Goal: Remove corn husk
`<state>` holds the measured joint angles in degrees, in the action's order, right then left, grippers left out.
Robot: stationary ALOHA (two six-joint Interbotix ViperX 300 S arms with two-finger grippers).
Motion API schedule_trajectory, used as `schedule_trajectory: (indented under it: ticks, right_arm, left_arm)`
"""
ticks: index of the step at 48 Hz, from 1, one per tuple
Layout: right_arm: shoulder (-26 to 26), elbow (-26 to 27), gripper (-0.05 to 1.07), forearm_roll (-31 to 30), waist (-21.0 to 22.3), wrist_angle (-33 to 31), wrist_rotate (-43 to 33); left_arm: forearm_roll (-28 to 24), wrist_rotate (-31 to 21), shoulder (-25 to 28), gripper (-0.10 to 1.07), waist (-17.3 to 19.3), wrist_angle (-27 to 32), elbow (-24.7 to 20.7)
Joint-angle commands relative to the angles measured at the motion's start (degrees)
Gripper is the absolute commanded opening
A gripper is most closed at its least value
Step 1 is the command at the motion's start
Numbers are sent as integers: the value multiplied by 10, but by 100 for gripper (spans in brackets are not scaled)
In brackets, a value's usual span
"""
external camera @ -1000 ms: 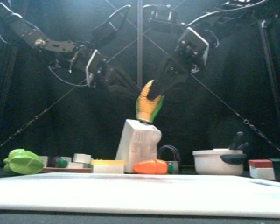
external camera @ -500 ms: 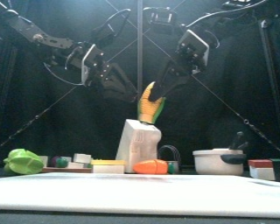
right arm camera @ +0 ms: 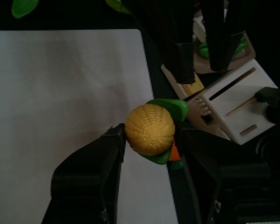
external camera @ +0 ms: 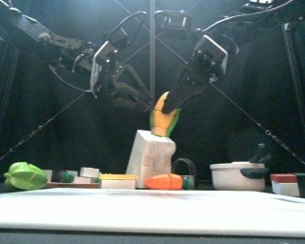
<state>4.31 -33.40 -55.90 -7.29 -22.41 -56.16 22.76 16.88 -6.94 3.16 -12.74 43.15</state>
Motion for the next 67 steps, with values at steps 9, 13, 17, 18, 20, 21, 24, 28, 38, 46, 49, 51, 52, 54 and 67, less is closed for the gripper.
schedule_trajectory:
  ticks: [9, 13, 17, 18, 20, 21, 24, 28, 38, 46, 49, 51, 52, 54, 67]
  right_arm:
    - [10, 12, 56, -1, 1, 3, -1]
    - [10, 12, 56, -1, 0, 3, -1]
    - [10, 11, 56, -1, 0, 2, 0]
    - [10, 11, 56, -1, 0, 2, 0]
    - [9, 11, 56, -1, 0, 2, 0]
    - [9, 11, 56, -1, 0, 2, 0]
    - [9, 12, 56, -1, 0, 2, 0]
    - [9, 13, 56, -2, 0, 3, 0]
    - [9, 11, 56, -1, 0, 1, 0]
    - [8, 11, 56, -1, 1, 1, -1]
    - [9, 11, 56, -1, 1, 1, -1]
    - [8, 11, 56, -1, 1, 1, 0]
    - [9, 11, 56, -1, 1, 1, -1]
    - [9, 11, 56, -1, 2, 1, 0]
    - [8, 14, 56, -1, 3, 1, 0]
  left_arm:
    - [1, -2, 17, 78, -2, 4, -29]
    - [1, -2, 21, 78, -2, 4, -32]
    - [1, -2, 22, 78, -2, 4, -33]
    - [1, -2, 22, 78, -2, 4, -32]
    - [2, -2, 21, 78, -2, 4, -33]
    - [4, -2, 22, 78, -2, 4, -33]
    - [6, -2, 23, 78, -2, 4, -33]
    - [9, -2, 25, 78, -2, 4, -33]
    - [10, -2, 18, 78, -2, 4, -30]
    - [9, -2, 18, 78, -3, 4, -33]
    - [9, -2, 18, 78, -7, 4, -33]
    - [10, -2, 18, 78, -8, 4, -33]
    - [10, -2, 18, 78, -8, 4, -33]
    - [10, -2, 18, 78, -8, 4, -33]
    - [13, -2, 30, 78, -10, 4, -41]
